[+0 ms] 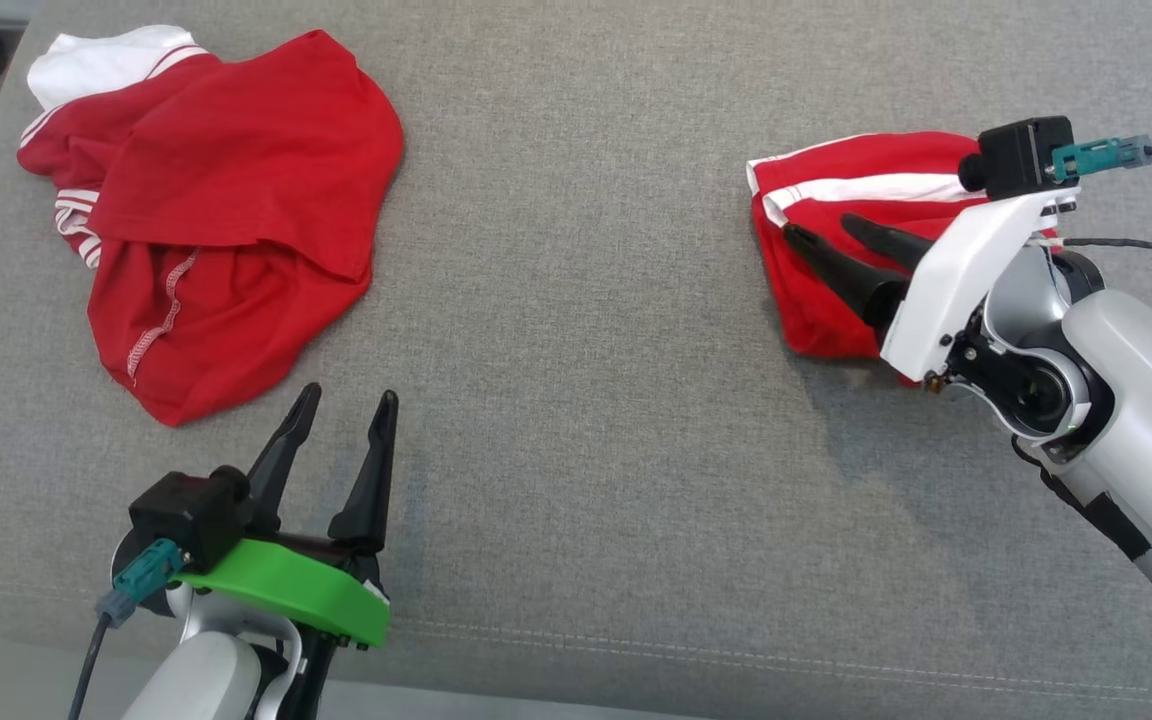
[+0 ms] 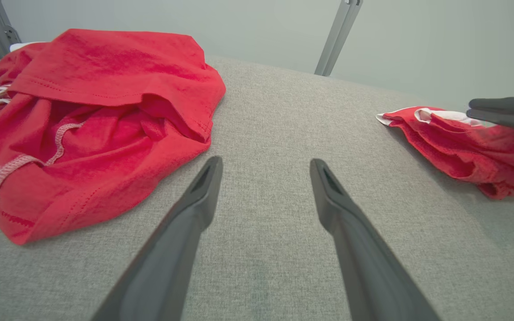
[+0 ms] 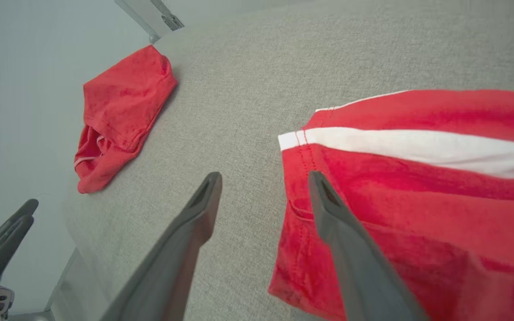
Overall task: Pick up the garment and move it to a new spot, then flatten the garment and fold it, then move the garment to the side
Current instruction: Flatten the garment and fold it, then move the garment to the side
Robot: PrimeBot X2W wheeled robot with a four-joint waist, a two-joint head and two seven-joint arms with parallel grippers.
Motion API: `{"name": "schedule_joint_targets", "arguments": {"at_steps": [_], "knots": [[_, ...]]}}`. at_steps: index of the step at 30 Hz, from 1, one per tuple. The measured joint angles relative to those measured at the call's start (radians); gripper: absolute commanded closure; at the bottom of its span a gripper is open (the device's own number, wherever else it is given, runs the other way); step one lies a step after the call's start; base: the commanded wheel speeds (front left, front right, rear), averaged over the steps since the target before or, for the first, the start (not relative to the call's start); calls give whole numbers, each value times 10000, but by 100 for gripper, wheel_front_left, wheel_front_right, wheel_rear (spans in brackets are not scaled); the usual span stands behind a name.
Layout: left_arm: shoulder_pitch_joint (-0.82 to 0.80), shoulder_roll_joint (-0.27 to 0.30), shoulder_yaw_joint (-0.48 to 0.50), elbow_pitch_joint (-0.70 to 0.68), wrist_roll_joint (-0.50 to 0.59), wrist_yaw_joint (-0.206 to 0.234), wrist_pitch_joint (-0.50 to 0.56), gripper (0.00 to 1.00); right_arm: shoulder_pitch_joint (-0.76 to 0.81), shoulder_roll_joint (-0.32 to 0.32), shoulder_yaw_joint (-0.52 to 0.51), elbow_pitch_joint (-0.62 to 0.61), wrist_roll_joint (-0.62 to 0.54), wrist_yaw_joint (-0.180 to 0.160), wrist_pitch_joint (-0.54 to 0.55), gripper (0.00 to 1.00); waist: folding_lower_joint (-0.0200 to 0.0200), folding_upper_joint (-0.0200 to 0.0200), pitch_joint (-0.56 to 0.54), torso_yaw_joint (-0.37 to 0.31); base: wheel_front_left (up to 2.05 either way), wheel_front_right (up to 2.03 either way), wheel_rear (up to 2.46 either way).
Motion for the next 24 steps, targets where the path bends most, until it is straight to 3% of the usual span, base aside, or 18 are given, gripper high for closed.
{"name": "schedule_joint_targets", "arguments": {"at_steps": [6,13,24], "knots": [[42,42,228,58,-71,2,0,0,78,-61,-596,-600,479,82,-343,0,0,0,-289,-240,0,0,0],[68,36,21,-71,-69,-46,2,0,1076,-1615,-1779,481,1348,-324,-414,0,0,0,-496,-550,0,0,0],[28,38,-144,-447,29,-75,48,0,1491,-1827,-2234,1289,1956,-334,-345,0,0,0,-4,-284,0,0,0]]}}
